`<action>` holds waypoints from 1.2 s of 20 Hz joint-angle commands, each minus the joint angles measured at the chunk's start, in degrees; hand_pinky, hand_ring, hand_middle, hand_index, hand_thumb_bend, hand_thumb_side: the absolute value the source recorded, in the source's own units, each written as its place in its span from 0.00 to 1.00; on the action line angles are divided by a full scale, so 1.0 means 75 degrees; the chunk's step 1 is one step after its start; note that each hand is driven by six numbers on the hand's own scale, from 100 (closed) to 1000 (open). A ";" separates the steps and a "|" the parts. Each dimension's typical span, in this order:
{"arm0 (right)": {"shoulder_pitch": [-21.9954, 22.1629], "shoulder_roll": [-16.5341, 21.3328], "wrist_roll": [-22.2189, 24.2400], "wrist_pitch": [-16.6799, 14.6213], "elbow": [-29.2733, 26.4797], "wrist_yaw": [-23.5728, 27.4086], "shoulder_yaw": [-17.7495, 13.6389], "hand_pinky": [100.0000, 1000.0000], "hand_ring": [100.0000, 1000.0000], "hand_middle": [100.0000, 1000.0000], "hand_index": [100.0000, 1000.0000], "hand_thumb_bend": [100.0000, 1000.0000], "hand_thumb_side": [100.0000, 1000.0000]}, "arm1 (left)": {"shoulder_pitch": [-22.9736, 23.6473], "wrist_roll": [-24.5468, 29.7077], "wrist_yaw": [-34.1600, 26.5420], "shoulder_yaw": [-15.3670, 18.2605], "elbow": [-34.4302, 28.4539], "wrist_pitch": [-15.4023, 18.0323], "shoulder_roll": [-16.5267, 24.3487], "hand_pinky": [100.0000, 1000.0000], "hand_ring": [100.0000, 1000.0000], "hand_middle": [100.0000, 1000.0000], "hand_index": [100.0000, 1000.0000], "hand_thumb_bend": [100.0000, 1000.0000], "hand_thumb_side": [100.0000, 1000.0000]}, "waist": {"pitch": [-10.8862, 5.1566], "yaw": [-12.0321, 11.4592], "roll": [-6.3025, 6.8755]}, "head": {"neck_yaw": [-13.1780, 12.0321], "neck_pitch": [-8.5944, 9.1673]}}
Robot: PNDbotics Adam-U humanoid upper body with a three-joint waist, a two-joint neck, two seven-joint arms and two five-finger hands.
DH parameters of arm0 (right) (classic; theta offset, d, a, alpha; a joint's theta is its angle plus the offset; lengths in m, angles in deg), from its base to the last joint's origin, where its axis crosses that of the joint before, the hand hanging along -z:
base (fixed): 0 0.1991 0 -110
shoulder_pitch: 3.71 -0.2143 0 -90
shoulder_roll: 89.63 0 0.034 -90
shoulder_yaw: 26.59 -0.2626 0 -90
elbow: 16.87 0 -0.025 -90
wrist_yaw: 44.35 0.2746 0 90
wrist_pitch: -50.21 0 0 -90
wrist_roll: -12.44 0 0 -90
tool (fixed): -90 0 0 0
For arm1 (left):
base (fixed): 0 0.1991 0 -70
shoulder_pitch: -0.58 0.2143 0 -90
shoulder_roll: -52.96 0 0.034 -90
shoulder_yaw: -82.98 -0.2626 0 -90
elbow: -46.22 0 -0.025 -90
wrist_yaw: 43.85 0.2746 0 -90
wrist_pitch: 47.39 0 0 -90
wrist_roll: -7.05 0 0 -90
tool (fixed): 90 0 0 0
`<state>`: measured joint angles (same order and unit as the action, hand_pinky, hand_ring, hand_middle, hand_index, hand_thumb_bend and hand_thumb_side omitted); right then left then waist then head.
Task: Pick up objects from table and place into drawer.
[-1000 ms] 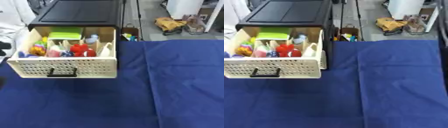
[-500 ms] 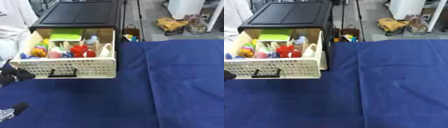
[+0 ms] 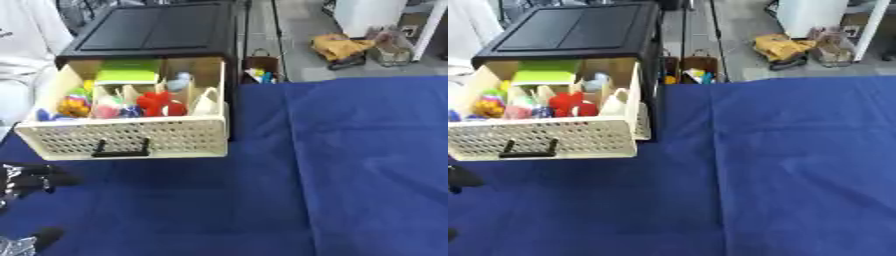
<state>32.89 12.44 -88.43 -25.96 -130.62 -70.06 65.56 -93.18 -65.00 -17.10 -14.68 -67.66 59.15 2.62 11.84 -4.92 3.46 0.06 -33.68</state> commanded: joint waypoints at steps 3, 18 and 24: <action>0.0267 0.0059 -0.0517 -0.0265 -0.0112 -0.0263 -0.0301 0.50 0.66 0.51 0.73 0.10 0.70 | -0.0521 -0.0019 0.0009 -0.0283 -0.0095 -0.0482 0.0338 0.27 0.51 0.68 0.92 0.32 1.00 | -0.0083 0.0025 0.0028 | -0.0088 0.0033; 0.0624 -0.0014 -0.1094 -0.0237 -0.0112 -0.0248 -0.0307 0.48 0.63 0.50 0.71 0.10 0.70 | -0.1492 -0.0257 0.1281 -0.0819 -0.0095 -0.0795 -0.0236 0.27 0.50 0.70 0.92 0.26 1.00 | -0.0010 0.0144 -0.0031 | -0.0169 0.0236; 0.0689 -0.0054 -0.1115 -0.0222 -0.0112 -0.0221 -0.0340 0.48 0.63 0.49 0.70 0.10 0.68 | -0.1852 -0.0257 0.1923 -0.0889 -0.0095 -0.0907 -0.0517 0.22 0.44 0.64 0.92 0.21 1.00 | 0.0030 0.0155 -0.0042 | -0.0200 0.0277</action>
<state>38.71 11.40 -96.55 -27.69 -130.62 -71.55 63.70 -106.20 -66.88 -3.83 -21.76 -67.70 52.70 -2.07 12.78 -3.83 3.21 -1.27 -32.12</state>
